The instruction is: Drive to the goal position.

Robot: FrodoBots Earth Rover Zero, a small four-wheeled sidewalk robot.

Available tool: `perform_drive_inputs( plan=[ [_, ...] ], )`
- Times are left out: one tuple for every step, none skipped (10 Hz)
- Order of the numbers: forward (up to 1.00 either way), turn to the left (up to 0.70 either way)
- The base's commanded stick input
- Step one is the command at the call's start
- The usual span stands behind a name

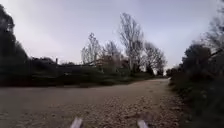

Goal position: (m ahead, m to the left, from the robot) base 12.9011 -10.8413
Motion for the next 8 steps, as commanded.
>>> perform_drive_inputs(
  plan=[
    [0.0,-0.69],
    [0.0,-0.69],
    [0.0,-0.69],
    [0.0,-0.69],
    [0.0,-0.69],
    [0.0,-0.69],
    [0.0,-0.69],
    [0.0,-0.25]
  ],
)
